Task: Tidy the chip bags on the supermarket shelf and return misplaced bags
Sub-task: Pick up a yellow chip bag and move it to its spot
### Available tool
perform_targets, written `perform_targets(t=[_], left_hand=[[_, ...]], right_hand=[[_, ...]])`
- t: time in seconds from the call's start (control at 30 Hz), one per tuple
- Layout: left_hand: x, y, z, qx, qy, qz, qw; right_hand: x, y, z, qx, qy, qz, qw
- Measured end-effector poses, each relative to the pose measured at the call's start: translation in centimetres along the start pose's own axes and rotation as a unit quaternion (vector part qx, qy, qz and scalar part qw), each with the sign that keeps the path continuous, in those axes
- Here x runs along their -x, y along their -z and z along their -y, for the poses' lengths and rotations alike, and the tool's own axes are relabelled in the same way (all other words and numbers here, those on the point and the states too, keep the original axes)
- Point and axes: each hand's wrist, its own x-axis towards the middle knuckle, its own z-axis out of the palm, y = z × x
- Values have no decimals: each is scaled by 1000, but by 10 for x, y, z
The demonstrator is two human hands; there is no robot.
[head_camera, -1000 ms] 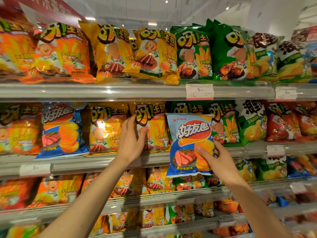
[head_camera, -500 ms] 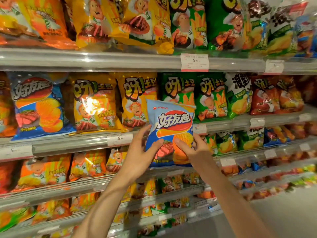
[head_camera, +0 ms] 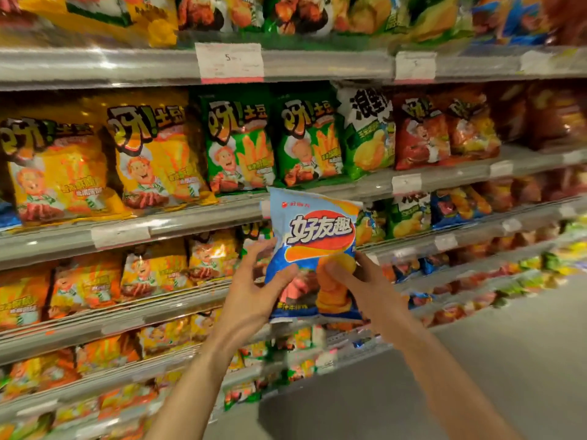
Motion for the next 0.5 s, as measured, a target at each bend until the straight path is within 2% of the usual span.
perform_targets(t=[0.3,0.5], left_hand=[[-34,-189,-62,-10,-11,70,997],[-83,-286,-91,-13,-23,118,993]], right_hand=[[-6,199,-15,-23,-1,-58,998],[-27,301,-12,-26,0,-117,993]])
